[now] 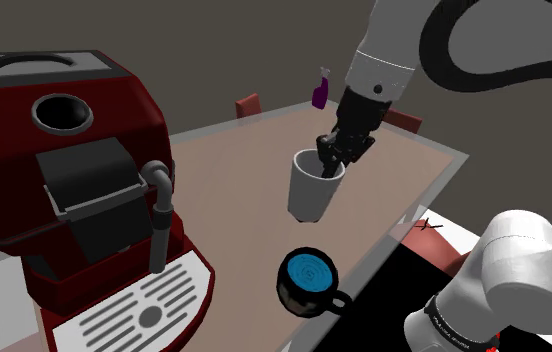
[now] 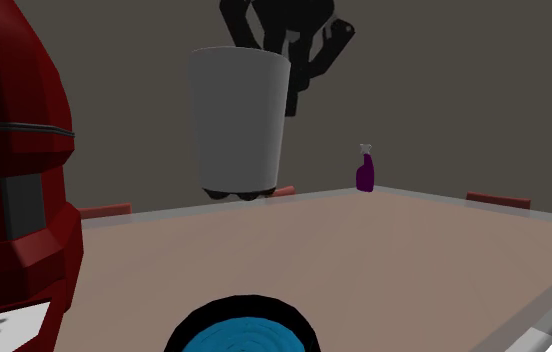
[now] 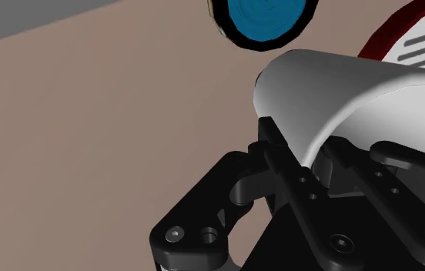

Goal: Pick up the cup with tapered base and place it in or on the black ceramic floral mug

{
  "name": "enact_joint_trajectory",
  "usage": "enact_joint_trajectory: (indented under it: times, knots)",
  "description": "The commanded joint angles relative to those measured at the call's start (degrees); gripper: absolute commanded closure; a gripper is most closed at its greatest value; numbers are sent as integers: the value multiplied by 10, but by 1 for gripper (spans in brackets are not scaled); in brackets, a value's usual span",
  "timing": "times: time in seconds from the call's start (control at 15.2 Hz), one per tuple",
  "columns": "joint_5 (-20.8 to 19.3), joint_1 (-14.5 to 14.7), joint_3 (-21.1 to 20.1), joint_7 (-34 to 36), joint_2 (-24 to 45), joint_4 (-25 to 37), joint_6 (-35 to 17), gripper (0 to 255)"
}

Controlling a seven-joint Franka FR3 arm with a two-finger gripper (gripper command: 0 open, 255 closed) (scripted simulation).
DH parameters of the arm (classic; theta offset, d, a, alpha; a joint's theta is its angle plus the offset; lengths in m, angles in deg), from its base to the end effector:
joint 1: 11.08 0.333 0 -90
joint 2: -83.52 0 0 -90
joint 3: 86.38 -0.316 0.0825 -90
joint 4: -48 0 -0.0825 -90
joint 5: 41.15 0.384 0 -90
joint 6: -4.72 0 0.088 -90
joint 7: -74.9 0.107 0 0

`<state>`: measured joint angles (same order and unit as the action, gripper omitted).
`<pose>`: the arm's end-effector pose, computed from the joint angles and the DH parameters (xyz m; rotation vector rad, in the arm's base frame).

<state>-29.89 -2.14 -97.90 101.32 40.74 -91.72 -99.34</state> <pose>0.3105 0.1465 0.5551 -3.0293 0.2819 -0.1311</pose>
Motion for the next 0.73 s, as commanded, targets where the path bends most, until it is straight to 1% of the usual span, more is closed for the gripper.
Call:
enact_joint_trajectory:
  times: [0.0,0.26,0.66]
  knots:
    - [12,13,-11,19,-46,-22,22,255]
    - [36,40,-35,56,-119,-48,65,255]
    - [46,45,-44,53,-128,-98,24,255]
